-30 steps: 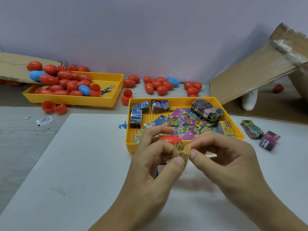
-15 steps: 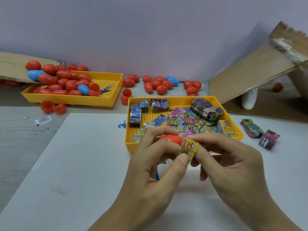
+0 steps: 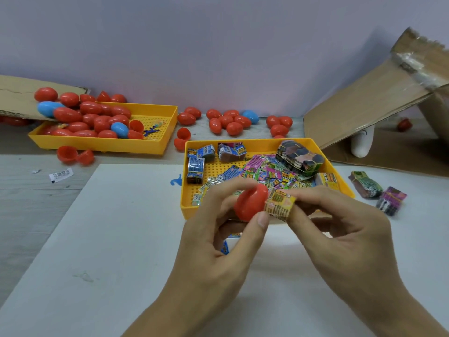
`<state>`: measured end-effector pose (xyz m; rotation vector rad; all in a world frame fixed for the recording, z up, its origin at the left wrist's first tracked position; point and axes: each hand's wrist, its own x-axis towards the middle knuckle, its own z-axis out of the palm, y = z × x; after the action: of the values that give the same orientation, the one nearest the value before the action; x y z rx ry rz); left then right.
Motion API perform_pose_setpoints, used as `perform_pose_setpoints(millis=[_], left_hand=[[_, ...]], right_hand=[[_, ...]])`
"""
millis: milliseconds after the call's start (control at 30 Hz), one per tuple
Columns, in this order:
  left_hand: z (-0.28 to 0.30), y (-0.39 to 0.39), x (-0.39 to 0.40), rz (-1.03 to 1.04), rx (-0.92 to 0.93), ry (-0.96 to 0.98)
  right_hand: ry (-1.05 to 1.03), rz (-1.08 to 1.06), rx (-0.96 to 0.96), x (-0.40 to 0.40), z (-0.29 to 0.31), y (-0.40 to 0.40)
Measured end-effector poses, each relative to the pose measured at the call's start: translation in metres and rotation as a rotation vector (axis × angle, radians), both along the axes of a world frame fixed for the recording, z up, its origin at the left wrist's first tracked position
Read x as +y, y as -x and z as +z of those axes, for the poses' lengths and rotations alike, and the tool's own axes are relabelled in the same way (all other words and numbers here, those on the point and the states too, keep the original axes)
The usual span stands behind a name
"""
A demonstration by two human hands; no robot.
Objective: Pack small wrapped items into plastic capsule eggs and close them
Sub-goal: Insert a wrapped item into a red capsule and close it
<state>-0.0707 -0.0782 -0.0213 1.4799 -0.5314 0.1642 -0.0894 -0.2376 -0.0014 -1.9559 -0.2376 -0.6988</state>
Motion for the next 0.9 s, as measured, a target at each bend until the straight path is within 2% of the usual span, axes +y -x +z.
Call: perform_pose_setpoints(millis=[67,267,900], left_hand=[[-0.0011,-0.0014,0.0015,-0.016,0.051,0.022],[-0.0011,-0.0038,0.0050,-0.012,0.047,-0.015],[0.0044,-0.0020,0.0067,-0.016,0.141,-0.013]], right_hand=[[-0.017,0.015,0.025,-0.0003,0.0000,-0.0002],[-0.162,0.066,0.099,-0.0001,-0.0029,-0.0014],[-0.129,0.181,0.137,0.0012,-0.0061,-0.0002]])
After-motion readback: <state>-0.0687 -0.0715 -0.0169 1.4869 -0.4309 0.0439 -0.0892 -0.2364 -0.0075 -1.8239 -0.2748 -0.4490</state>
